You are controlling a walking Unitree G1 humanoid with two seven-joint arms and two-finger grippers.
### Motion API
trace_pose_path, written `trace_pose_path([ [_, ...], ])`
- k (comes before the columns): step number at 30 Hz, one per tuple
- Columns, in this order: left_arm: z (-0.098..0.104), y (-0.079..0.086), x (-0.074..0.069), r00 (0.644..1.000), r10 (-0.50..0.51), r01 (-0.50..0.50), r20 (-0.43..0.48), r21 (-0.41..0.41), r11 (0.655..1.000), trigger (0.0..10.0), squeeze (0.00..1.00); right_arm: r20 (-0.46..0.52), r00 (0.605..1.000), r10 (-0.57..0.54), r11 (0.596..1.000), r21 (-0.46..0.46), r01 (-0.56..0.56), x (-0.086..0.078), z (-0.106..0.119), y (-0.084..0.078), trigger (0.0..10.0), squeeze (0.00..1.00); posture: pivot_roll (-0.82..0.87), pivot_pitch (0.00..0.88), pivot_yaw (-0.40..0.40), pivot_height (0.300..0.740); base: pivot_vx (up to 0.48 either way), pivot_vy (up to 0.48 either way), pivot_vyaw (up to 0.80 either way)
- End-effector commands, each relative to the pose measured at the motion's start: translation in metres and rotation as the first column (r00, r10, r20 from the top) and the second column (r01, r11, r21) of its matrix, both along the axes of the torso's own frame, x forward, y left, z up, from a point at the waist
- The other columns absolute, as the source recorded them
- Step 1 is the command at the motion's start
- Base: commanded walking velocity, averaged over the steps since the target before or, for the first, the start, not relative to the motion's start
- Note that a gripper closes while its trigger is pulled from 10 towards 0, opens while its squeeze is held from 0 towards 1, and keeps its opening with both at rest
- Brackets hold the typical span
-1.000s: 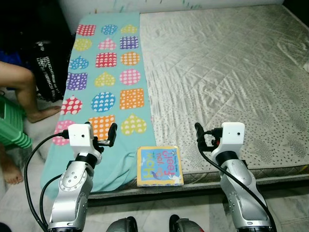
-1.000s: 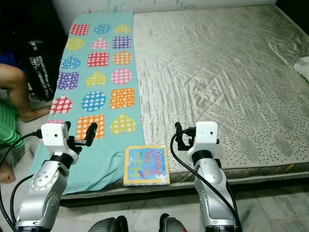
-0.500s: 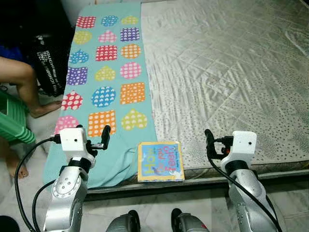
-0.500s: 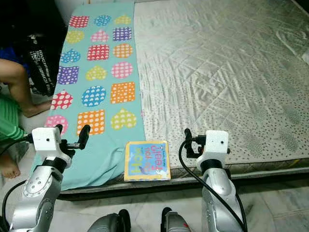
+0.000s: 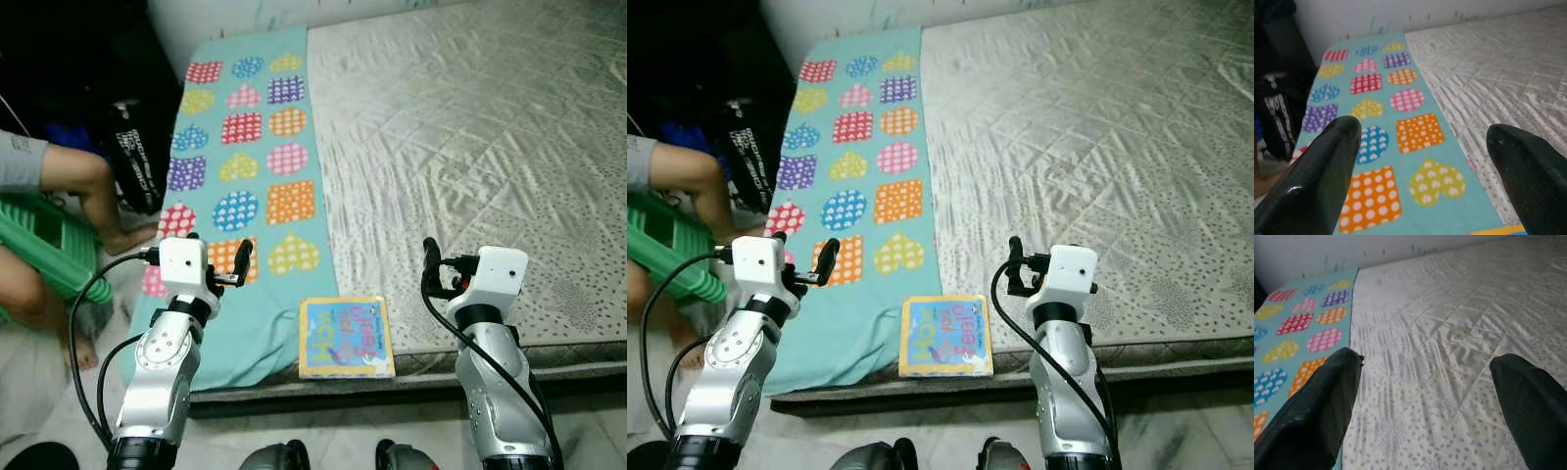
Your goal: Clean up the room
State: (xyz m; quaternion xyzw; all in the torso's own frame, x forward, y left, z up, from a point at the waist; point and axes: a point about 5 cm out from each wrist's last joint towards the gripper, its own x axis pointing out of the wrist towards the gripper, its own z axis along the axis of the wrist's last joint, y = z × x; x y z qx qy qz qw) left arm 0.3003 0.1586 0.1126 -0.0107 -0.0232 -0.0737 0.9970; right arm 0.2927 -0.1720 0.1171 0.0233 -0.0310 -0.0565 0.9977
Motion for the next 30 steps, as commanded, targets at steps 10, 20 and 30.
trace_pose_path([
  [10,0.007,0.027,0.016,0.997,0.064,-0.067,0.047,0.065,0.996,10.0,0.0,0.075,0.997,0.018,1.0,0.016,-0.02,0.033,0.013,0.012,10.0,0.0,0.0,0.0,0.184,0.74,0.0,0.0,0.0],
  [20,0.014,0.045,0.022,0.975,0.201,-0.203,0.091,0.015,0.979,10.0,0.0,0.128,0.987,0.092,0.996,-0.035,-0.088,0.059,0.033,0.01,10.0,0.0,0.05,0.0,0.067,0.74,0.0,0.0,0.0],
  [30,-0.005,0.045,0.0,0.946,0.317,-0.312,0.064,-0.077,0.947,10.0,0.0,0.131,0.973,0.192,0.978,-0.106,-0.179,0.072,0.045,0.011,10.0,0.0,0.07,0.0,-0.065,0.74,0.0,0.0,0.0],
])
